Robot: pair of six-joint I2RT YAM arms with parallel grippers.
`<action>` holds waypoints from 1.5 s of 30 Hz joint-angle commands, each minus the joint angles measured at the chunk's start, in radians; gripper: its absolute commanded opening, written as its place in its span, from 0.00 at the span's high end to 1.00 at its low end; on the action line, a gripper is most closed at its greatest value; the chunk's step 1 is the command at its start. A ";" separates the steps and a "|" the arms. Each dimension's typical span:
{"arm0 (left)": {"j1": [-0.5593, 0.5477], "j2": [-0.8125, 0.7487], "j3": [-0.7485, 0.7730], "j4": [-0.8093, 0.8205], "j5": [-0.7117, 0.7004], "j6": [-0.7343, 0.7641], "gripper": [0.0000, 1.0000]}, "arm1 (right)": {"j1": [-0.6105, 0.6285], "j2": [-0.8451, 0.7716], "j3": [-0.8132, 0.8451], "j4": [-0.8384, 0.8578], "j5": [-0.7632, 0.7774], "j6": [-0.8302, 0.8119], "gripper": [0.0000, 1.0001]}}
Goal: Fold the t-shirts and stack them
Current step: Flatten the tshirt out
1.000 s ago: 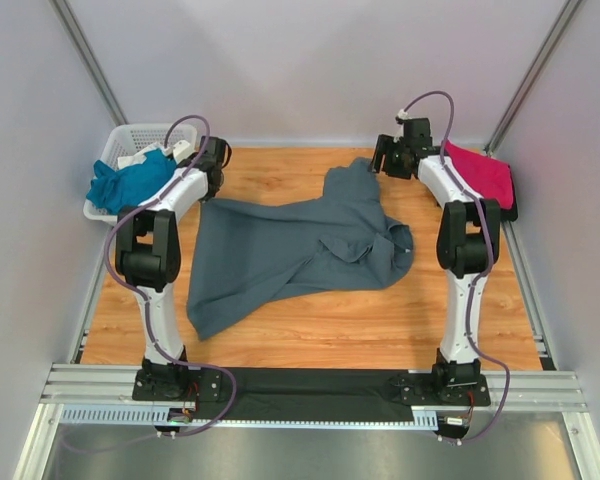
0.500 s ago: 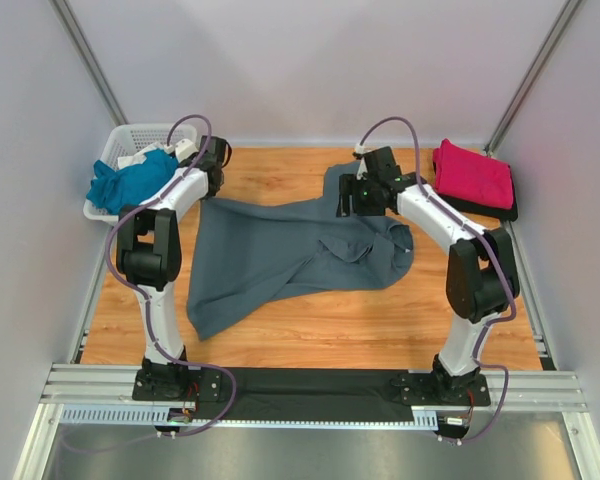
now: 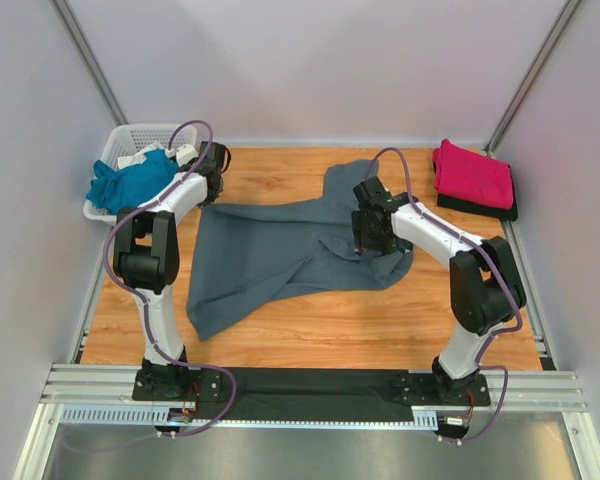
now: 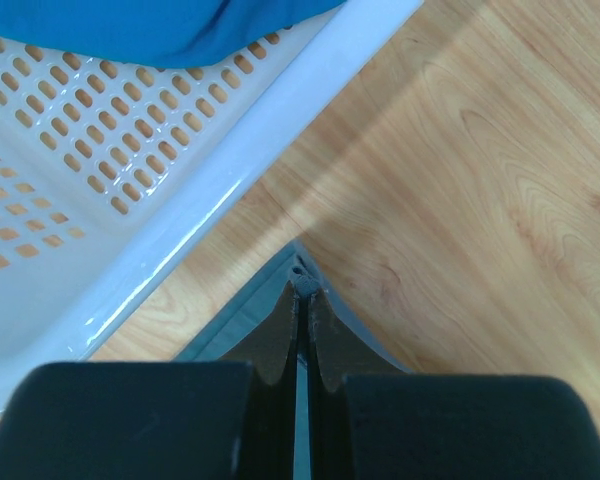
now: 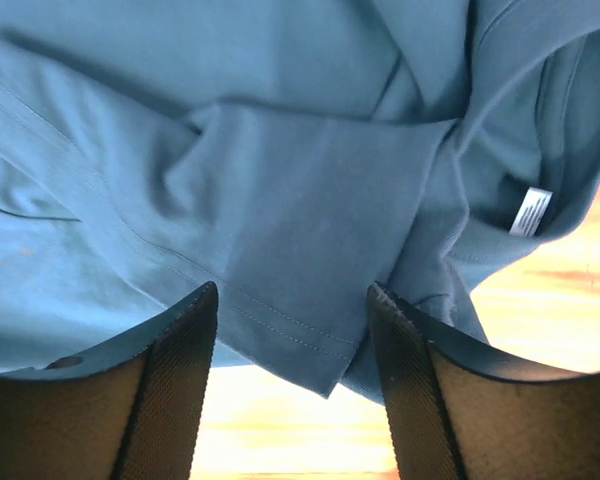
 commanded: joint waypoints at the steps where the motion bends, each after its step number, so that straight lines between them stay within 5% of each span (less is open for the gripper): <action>1: 0.006 -0.061 -0.004 0.028 -0.002 0.023 1.00 | 0.023 -0.028 -0.027 -0.010 0.038 0.045 0.38; 4: 0.006 -0.058 -0.004 0.030 0.004 0.027 1.00 | 0.045 -0.006 -0.034 -0.013 0.078 0.055 0.46; 10: 0.006 -0.062 -0.004 0.033 -0.007 0.044 1.00 | 0.049 -0.061 -0.022 -0.054 0.142 0.078 1.00; 18: 0.006 -0.065 -0.004 0.038 -0.010 0.053 1.00 | 0.049 -0.314 -0.114 -0.197 -0.009 0.087 1.00; 26: 0.008 -0.058 0.024 0.044 -0.016 0.093 1.00 | 0.057 -0.529 -0.263 -0.476 -0.104 0.315 1.00; 27: 0.008 -0.058 0.027 0.042 -0.016 0.098 1.00 | 0.057 -0.589 -0.307 -0.482 -0.139 0.329 0.99; 30: 0.008 -0.058 0.027 0.045 -0.011 0.099 1.00 | 0.057 -0.656 -0.346 -0.497 -0.195 0.370 0.69; 31: 0.008 -0.058 0.028 0.045 -0.010 0.098 1.00 | 0.057 -0.675 -0.323 -0.516 -0.189 0.369 0.52; 34: 0.008 -0.059 0.021 0.048 -0.001 0.096 1.00 | 0.056 -0.639 -0.178 -0.539 -0.083 0.363 0.28; 40: 0.008 -0.068 0.004 0.058 0.018 0.098 1.00 | 0.028 -0.454 0.056 -0.366 0.044 0.289 0.23; 45: 0.008 -0.076 -0.008 0.074 0.042 0.103 1.00 | -0.136 -0.270 0.151 -0.102 0.057 0.280 0.29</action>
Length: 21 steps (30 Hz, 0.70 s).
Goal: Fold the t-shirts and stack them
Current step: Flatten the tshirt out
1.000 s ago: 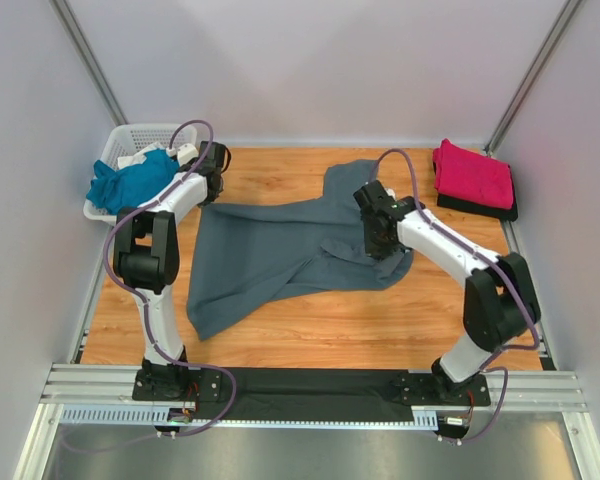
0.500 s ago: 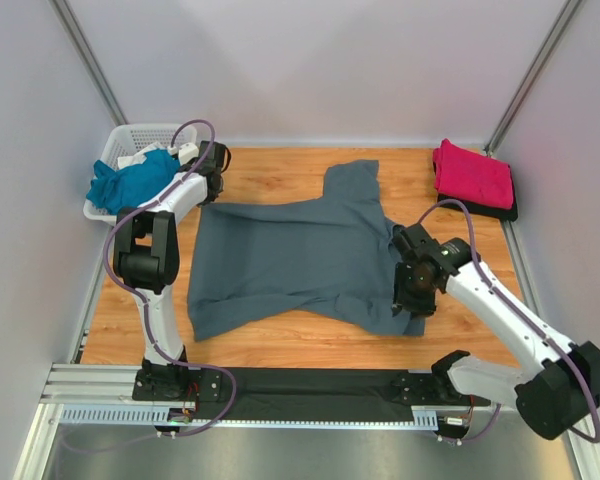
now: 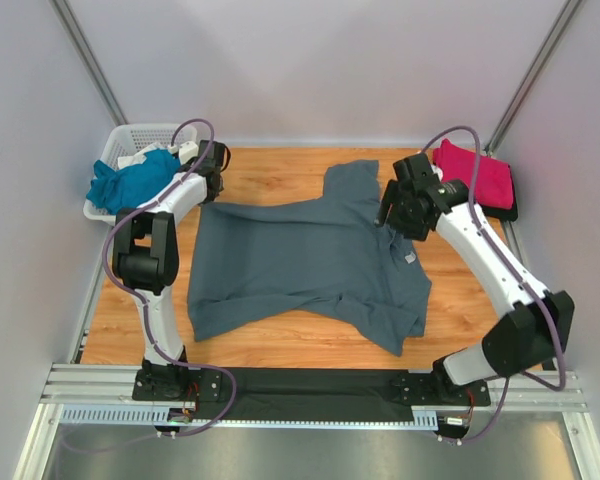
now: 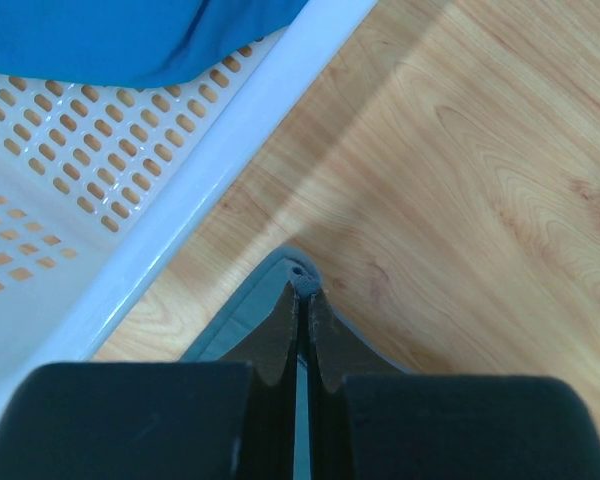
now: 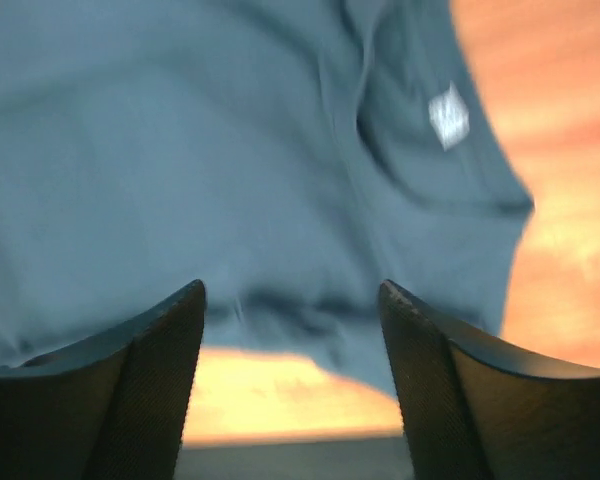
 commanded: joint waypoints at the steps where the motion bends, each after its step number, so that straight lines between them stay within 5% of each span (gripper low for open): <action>1: 0.008 -0.069 0.000 0.032 0.023 0.023 1.00 | -0.126 0.097 0.042 0.332 0.015 -0.017 0.32; 5: 0.008 -0.063 0.001 0.037 0.026 0.035 1.00 | -0.236 0.244 0.169 0.523 -0.143 -0.112 0.36; 10: 0.008 -0.037 0.037 0.031 0.024 0.058 1.00 | -0.243 0.518 0.483 0.531 -0.110 -0.225 0.36; 21: 0.006 -0.008 0.080 0.003 0.078 0.059 1.00 | -0.272 0.930 0.887 0.560 -0.053 -0.234 0.41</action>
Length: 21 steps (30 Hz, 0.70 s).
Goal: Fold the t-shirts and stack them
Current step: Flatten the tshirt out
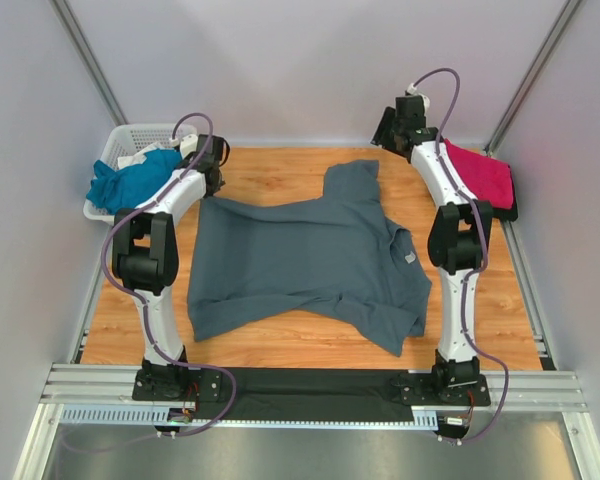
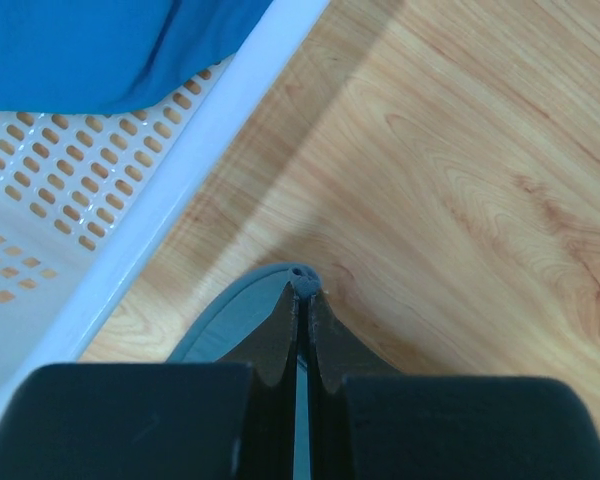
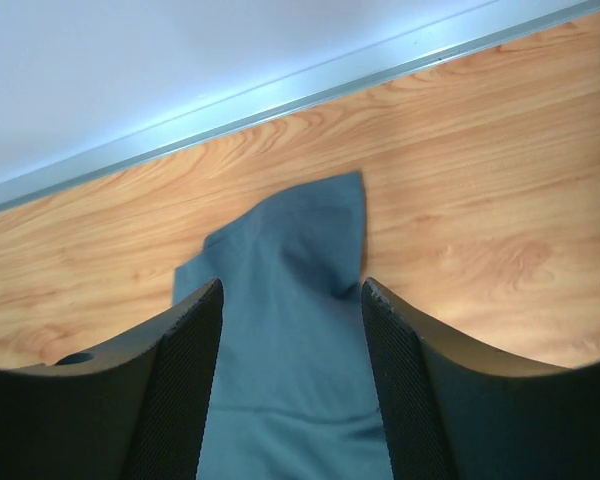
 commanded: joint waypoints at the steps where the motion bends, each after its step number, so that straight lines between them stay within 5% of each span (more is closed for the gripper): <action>1: 0.008 -0.002 0.039 0.001 0.040 0.013 1.00 | -0.009 0.079 0.102 0.037 0.021 -0.037 0.40; 16: 0.008 0.038 0.077 -0.036 0.076 -0.009 1.00 | -0.040 0.296 0.203 0.142 -0.053 0.099 0.40; 21: 0.008 0.041 0.079 -0.042 0.091 -0.013 1.00 | -0.042 0.325 0.210 0.139 -0.045 0.142 0.32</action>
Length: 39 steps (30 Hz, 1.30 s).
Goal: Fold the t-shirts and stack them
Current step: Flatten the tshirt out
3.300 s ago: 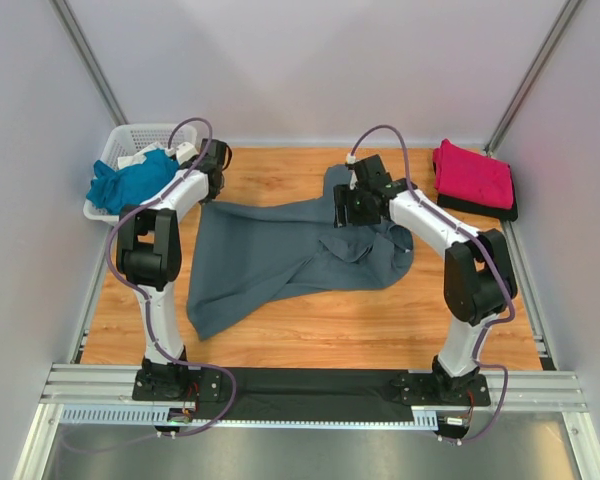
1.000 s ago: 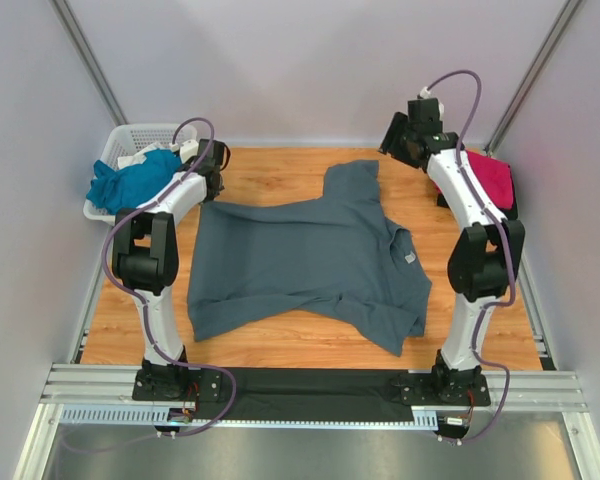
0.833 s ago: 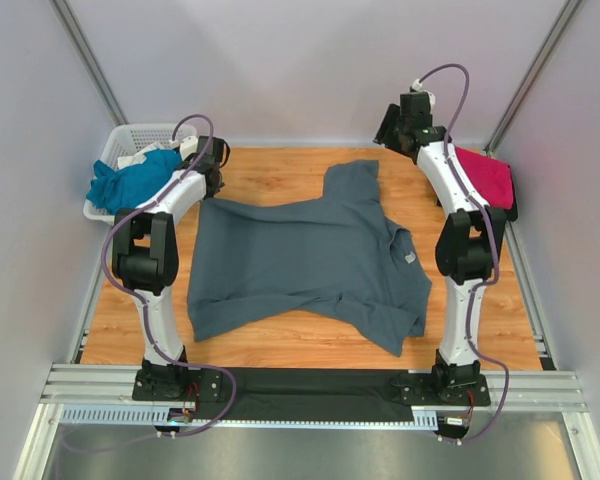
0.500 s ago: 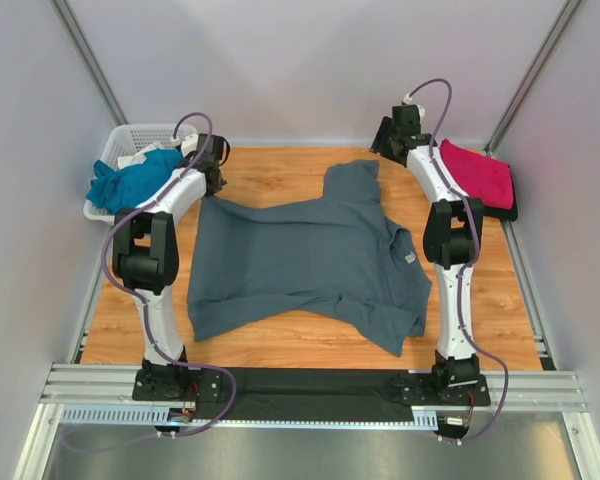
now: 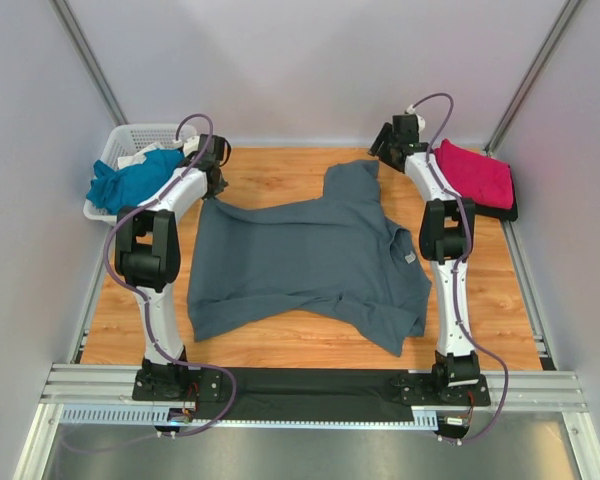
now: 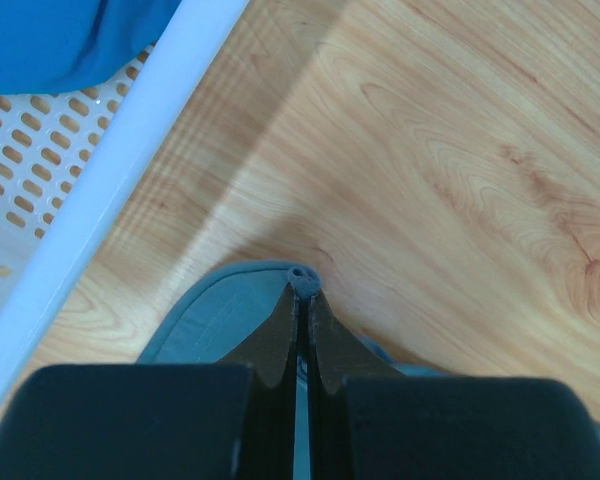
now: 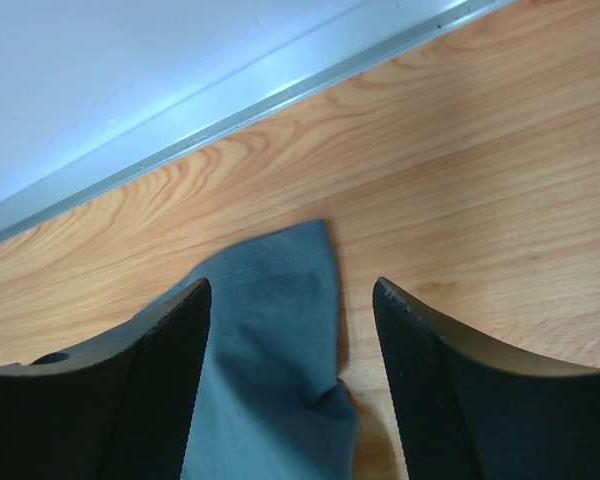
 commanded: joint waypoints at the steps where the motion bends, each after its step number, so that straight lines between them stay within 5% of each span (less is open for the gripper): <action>1: 0.007 0.011 0.050 -0.012 0.022 -0.008 1.00 | -0.002 0.026 0.048 0.036 -0.005 0.059 0.32; 17: 0.012 0.032 0.079 -0.026 0.037 -0.021 1.00 | -0.026 0.083 0.028 0.050 -0.008 0.237 0.41; 39: 0.021 0.027 0.069 -0.012 0.057 -0.033 1.00 | 0.014 0.094 0.012 -0.053 0.050 0.208 0.56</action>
